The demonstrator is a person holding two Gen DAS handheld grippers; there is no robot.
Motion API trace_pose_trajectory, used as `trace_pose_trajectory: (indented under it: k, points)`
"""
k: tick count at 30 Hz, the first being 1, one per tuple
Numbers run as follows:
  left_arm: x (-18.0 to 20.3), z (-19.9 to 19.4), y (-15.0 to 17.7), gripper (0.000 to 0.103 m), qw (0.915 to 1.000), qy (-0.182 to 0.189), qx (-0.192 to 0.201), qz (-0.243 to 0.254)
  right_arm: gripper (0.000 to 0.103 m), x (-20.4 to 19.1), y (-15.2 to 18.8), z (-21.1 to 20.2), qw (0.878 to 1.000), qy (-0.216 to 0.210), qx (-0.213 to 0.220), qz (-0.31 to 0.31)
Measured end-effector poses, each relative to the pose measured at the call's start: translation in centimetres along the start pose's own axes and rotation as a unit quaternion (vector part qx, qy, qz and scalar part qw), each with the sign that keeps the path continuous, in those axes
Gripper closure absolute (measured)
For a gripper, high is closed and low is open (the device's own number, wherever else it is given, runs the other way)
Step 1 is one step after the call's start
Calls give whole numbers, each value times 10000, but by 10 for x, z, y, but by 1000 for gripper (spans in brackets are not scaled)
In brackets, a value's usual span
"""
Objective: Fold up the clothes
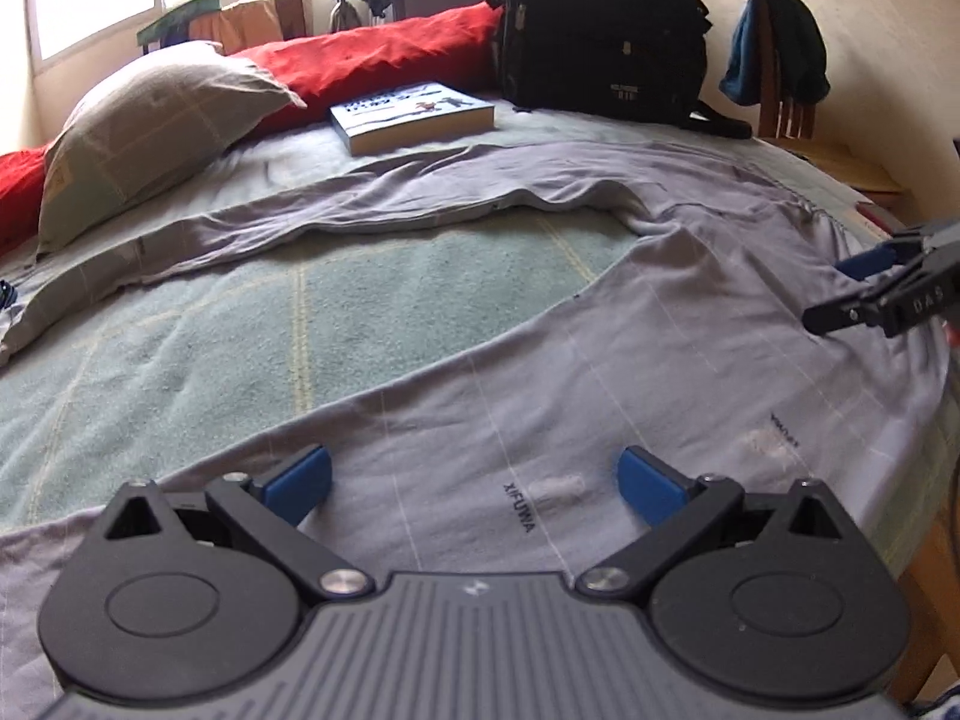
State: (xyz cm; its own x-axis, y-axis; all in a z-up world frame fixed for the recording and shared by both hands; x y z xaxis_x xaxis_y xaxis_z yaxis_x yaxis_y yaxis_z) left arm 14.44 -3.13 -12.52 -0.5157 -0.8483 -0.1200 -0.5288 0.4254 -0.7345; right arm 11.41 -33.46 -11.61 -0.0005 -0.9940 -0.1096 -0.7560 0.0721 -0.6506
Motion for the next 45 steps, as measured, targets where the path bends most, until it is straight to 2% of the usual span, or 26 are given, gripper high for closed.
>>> trace_pose_trajectory:
  k: [5, 10, 15, 20, 23, 27, 30, 34, 39, 42, 45]
  points:
    - [2, -18, -4, 2, 9997, -167, 162, -36, 0, -4, -2, 3, 9997, 212, -92, 19]
    - [9, -21, 7, 2, 9998, -152, 41, 105, 0, -4, 3, -4, 9996, 252, -30, 132]
    - [8, -21, 19, 2, 9999, -159, -21, -47, 0, -6, 12, -25, 9995, 310, 16, -17]
    - [1, -30, 18, 2, 9991, -417, -29, 46, 0, -10, 5, -40, 9998, 12, 163, 70]
    - [-5, -27, 23, 2, 9992, -324, -156, -148, 0, -19, 7, -33, 9997, -240, 52, 81]
    - [-11, -27, 28, 2, 9991, -111, -248, -311, 0, -27, 15, -17, 9993, -252, -268, -40]
    - [-19, -28, 20, 2, 9987, 10, -345, -385, 0, -32, -3, -20, 9992, -367, -175, -23]
    - [-40, -24, 2, 2, 9981, 200, -303, -492, 0, -52, -51, -15, 9980, -614, 142, -21]
    - [-80, 0, -12, 2, 9986, -150, -311, -388, 0, -105, -106, 13, 9912, -1187, 363, -459]
    - [-101, 16, -8, 2, 9978, -264, -422, -428, 0, -147, -125, 34, 9827, -1653, 282, -791]
    - [-115, 22, 0, 2, 9974, -206, -452, -520, 0, -182, -133, 55, 9740, -1925, 212, -1175]
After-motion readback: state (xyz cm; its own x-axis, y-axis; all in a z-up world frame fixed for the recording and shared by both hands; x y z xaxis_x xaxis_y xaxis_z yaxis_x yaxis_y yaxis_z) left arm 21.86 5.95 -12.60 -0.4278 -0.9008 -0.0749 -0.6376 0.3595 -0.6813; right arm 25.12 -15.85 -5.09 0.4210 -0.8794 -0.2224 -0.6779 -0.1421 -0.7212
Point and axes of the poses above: each gripper's, at about its wrist camera, not at the fingertips, and z roughly the way its jaws point, x to its right, y to its underside, the point moved 7 cm from there along z, roughly the way its jaws point, and after that the axes turned 7 degrees about z, right-handed, at the moved point
